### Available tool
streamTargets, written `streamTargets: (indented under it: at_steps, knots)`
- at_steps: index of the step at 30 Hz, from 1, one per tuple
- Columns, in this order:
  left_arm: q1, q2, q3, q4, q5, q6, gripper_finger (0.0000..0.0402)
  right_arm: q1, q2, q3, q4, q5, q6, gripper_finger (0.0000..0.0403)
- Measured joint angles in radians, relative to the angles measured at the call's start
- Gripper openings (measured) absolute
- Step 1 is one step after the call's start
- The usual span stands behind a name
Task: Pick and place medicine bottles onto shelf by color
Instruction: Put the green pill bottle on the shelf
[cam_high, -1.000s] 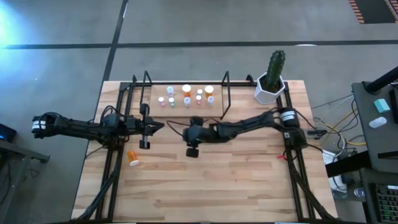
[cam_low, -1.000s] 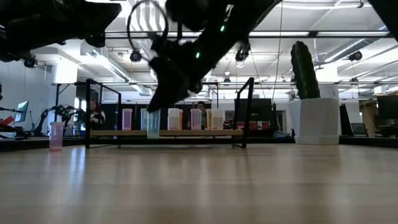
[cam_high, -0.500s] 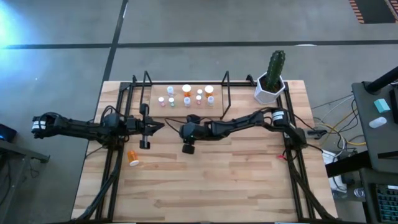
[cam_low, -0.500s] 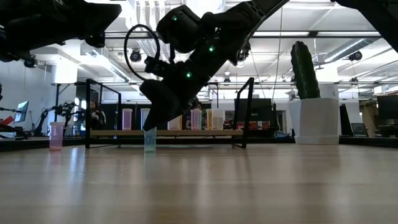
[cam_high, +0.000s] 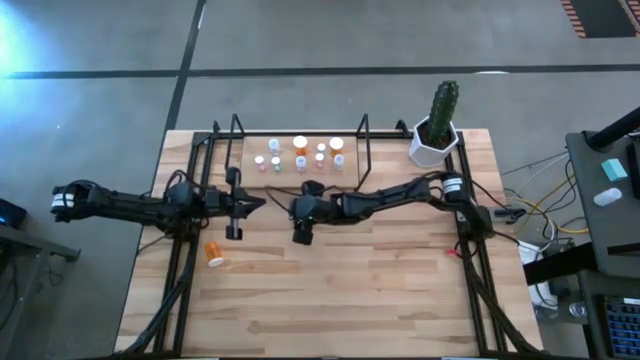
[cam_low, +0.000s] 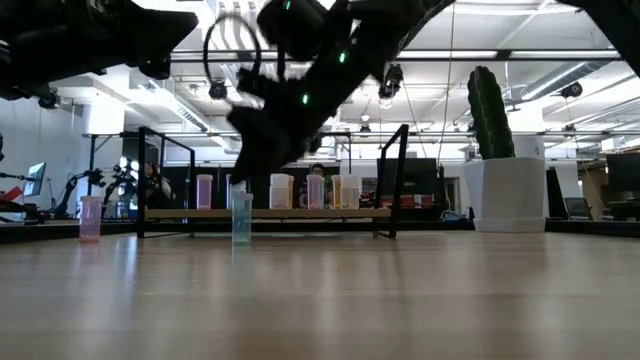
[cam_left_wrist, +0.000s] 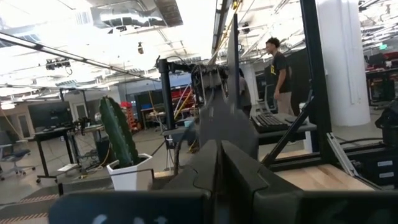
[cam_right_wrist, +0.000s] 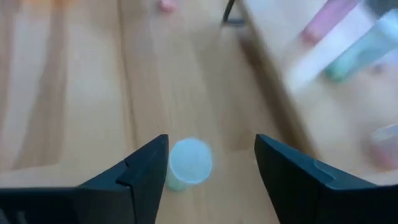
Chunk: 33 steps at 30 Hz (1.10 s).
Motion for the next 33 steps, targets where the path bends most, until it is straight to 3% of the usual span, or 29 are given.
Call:
streamTargets:
  at_steps: [7, 13, 17, 24, 28, 33]
  knots:
    - [0.000, 0.045, 0.012, -0.001, 0.000, 0.008, 0.0002, 0.059, -0.178, 0.000, -0.202, 0.028, -0.018, 0.0243]
    - [-0.001, 0.155, 0.079, -0.114, 0.000, 0.027, 0.0001, 0.140, -0.374, -0.135, -0.317, 0.119, -0.001, 0.0187]
    - [-0.005, 0.238, 0.186, -0.305, 0.002, 0.027, 0.0001, 0.207, -0.502, -0.366, -0.182, 0.153, 0.024, 0.0120]
    - [-0.004, 0.375, 0.428, -0.795, -0.055, 0.024, 0.0004, 0.298, -0.704, -0.718, 0.208, 0.160, -0.028, 0.0026]
    - [-0.004, 0.454, 0.561, -1.044, -0.076, 0.010, 0.0026, 0.311, -0.811, -0.781, 0.237, 0.160, -0.018, 0.0010]
    - [-0.004, 0.550, 0.677, -1.209, -0.086, -0.003, 0.0080, 0.319, -0.888, -0.821, 0.253, 0.162, 0.005, 0.0009]
